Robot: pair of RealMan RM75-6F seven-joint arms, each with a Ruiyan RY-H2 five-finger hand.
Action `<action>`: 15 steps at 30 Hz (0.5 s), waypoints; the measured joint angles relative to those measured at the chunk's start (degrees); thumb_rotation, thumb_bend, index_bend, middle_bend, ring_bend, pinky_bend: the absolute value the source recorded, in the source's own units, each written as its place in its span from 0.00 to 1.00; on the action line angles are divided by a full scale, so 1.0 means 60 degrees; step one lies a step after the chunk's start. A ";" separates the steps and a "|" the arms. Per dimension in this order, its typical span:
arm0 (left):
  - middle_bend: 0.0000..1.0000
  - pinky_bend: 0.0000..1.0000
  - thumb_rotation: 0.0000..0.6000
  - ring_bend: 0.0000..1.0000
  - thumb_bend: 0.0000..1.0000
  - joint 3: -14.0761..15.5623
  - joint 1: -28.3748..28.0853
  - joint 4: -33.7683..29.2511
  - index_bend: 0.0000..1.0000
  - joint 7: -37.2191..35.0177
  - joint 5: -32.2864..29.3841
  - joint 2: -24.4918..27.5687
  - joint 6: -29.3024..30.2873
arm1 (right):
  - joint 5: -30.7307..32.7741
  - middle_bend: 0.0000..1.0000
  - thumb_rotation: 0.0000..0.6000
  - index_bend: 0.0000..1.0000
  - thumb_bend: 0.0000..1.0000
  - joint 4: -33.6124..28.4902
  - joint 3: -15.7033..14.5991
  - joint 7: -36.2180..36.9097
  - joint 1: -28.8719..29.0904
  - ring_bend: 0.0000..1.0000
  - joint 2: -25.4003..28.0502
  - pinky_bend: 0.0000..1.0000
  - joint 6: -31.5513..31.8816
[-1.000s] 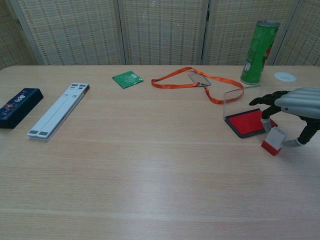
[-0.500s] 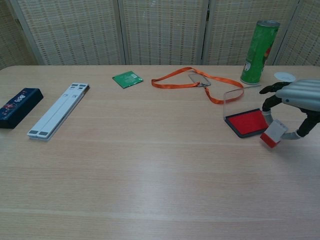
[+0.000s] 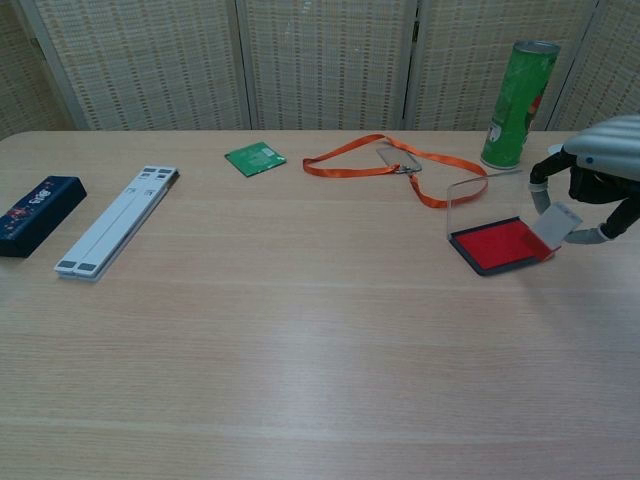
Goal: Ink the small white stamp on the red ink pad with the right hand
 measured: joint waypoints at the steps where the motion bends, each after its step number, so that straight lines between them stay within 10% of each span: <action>1: 0.10 0.28 1.00 0.11 0.23 -0.0004 -0.0003 0.0000 0.00 -0.0003 -0.0012 0.0000 -0.0011 | 0.0043 1.00 1.00 0.80 0.27 0.0011 0.0014 0.0025 0.0017 0.82 -0.0004 0.78 -0.0058; 15: 0.12 0.28 1.00 0.12 0.23 -0.0024 -0.0005 -0.0115 0.00 -0.0081 -0.0089 0.0079 -0.0055 | 0.1688 1.00 1.00 0.85 0.29 0.0227 0.0580 0.0051 0.0615 0.85 -0.0029 0.81 -0.1894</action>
